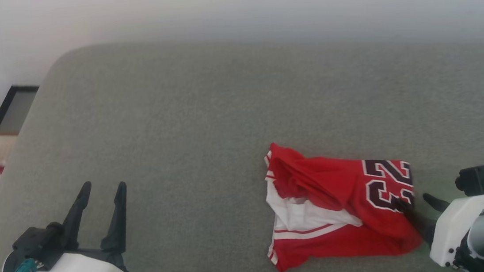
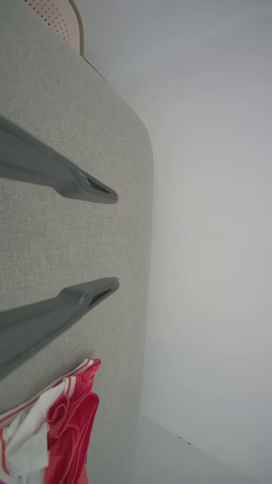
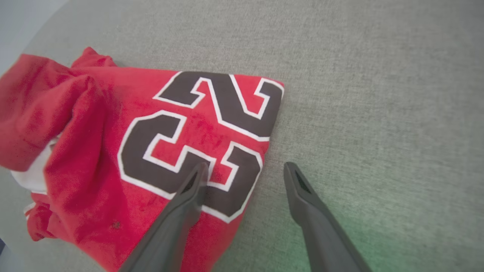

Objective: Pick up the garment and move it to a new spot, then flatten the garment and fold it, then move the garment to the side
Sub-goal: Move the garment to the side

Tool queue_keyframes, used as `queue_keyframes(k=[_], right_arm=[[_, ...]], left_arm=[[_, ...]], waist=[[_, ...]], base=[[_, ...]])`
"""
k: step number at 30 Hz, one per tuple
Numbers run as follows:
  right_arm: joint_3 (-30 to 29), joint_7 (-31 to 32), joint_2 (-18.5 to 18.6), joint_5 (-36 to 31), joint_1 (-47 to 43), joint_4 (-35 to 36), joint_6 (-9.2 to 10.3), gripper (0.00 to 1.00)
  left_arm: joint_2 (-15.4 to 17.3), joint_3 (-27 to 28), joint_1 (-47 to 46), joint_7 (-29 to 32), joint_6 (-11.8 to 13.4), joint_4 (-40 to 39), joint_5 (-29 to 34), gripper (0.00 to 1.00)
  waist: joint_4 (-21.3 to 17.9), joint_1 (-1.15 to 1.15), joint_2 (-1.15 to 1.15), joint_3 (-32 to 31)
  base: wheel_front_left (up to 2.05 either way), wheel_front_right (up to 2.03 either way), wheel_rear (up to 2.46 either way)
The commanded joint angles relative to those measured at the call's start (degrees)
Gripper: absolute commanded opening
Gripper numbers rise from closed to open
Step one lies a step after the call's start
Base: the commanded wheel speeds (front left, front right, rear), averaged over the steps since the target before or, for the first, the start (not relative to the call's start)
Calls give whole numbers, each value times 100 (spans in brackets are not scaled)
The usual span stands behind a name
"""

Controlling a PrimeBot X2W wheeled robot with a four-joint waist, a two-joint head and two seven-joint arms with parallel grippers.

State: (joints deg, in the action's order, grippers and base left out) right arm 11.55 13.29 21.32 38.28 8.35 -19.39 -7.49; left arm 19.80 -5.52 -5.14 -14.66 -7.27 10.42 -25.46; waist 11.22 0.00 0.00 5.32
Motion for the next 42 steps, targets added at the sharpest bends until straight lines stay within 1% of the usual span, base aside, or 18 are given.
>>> queue_keyframes(k=[1, 11, 12, 13, 18, 21, 23, 24, 25, 31, 37, 42], right_arm=[[22, 199, 40, 9, 116, -110, 1, 100], [45, 1330, -83, 283, 418, -569, 2, 100], [82, 1410, -68, 264, 441, -551, 2, 29], [95, 1476, -58, 255, 455, -531, 1, 0], [6, 1462, 103, -5, 554, -274, 6, 0], [-32, 1435, 237, -156, 613, 6, 7, 0], [-25, 1448, 353, -263, 649, 233, 7, 0], [-6, 1463, 463, -342, 703, 496, 6, 0], [4, 1483, 536, -375, 721, 618, 5, 0], [-99, 1578, 996, -482, 877, 1129, 5, 0], [-256, 1599, 1384, -647, 1246, 1277, 5, 0], [-297, 1441, 1614, -696, 1698, 1092, 5, 0]], left_arm=[[-5, -33, -102, -27, -14, 32, -66, 100], [-28, -184, -269, -53, -23, 188, -120, 100], [-26, -197, -294, -55, -24, 202, -124, 100], [-25, -213, -318, -58, -25, 210, -123, 100], [-19, -259, -397, -51, -26, 223, -69, 100], [-10, -217, -472, -52, -27, 156, -11, 100], [-22, -189, -494, -52, -26, 98, 1, 100], [-14, -174, -520, -53, -26, 60, 50, 100], [-17, -178, -549, -53, -26, 33, 62, 100], [-13, -254, -741, -53, -23, -62, 151, 100], [55, -411, -1026, -53, -24, -39, 152, 100], [106, -544, -1297, -53, -24, -40, 138, 100]], waist=[[143, 0, 0, 163], [303, 0, 0, 401], [313, 0, 0, 411], [325, 0, 0, 424], [308, 0, 0, 479], [226, 0, 0, 525], [146, 0, 0, 560], [53, 0, 0, 598], [5, 0, 0, 617], [-325, 0, 0, 768], [-741, 0, 0, 977], [-1107, 0, 0, 1201]], base=[[0, 0, 0], [0, 0, 0], [0, 0, 0], [0, 0, 0], [0, 0, 0], [0, 0, 0], [0, 0, 0], [0, 0, 0], [0, 0, 0], [0, 0, 0], [0, 0, 0], [0, 0, 0]])
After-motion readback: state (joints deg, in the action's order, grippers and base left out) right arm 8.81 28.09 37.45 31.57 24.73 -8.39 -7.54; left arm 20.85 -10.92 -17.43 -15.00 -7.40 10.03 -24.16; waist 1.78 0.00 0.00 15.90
